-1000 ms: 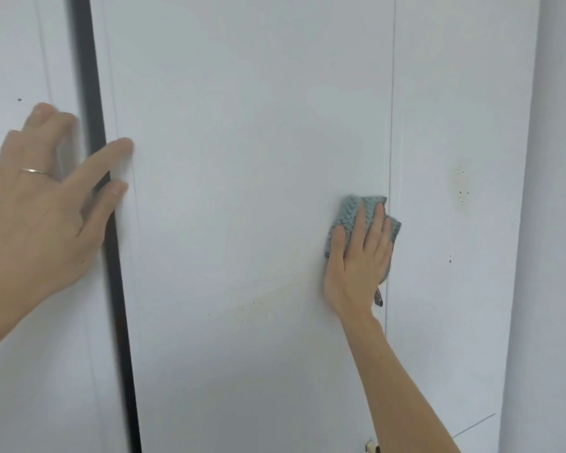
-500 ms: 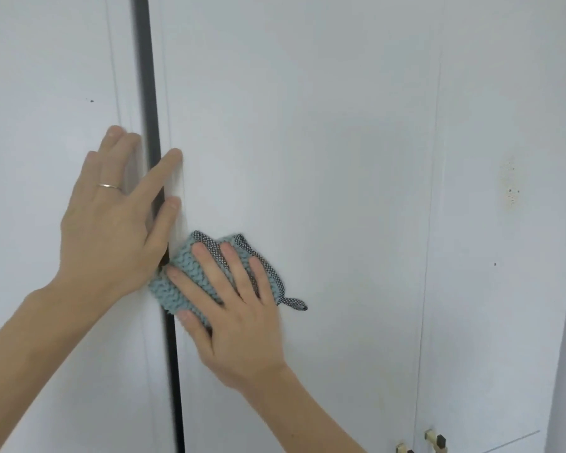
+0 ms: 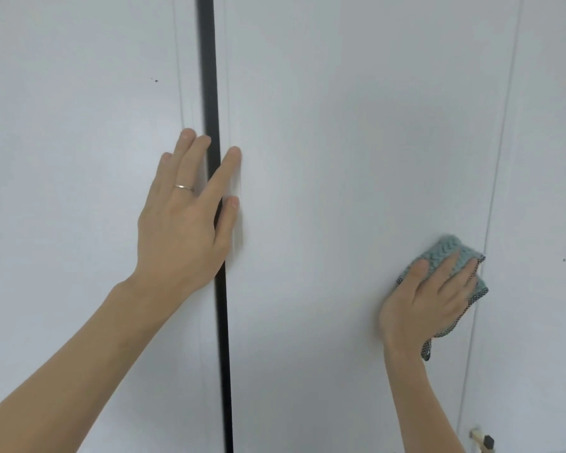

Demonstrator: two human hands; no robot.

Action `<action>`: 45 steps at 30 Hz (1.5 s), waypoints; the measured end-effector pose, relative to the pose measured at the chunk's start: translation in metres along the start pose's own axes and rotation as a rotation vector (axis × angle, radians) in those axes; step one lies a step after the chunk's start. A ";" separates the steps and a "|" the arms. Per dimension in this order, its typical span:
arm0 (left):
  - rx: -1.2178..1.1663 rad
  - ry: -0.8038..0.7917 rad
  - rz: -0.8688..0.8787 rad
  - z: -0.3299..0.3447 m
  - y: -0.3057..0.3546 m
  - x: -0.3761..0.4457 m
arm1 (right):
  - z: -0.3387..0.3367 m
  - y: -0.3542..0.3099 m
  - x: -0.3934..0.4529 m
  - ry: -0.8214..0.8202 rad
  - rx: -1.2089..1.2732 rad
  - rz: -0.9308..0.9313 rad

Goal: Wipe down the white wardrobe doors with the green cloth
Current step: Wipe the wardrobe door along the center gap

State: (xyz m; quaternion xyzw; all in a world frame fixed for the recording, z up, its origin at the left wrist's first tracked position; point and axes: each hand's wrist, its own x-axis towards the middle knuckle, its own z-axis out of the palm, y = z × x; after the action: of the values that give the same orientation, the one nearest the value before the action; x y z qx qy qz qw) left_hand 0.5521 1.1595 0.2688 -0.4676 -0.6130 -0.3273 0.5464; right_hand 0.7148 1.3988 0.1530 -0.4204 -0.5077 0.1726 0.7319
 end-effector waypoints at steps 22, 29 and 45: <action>-0.048 0.008 -0.026 0.007 0.000 -0.001 | -0.037 0.088 -0.006 -0.197 -0.080 -0.273; -0.066 0.012 -0.004 0.008 -0.002 -0.001 | -0.005 -0.003 -0.113 -0.188 -0.059 -0.284; -0.023 0.047 0.026 0.013 -0.005 -0.002 | -0.045 0.124 -0.061 -0.354 -0.180 -0.501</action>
State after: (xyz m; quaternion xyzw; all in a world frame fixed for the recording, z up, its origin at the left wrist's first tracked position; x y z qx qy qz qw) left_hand 0.5426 1.1692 0.2646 -0.4738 -0.5901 -0.3383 0.5594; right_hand 0.7503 1.4107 0.0126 -0.3086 -0.7282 0.0118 0.6119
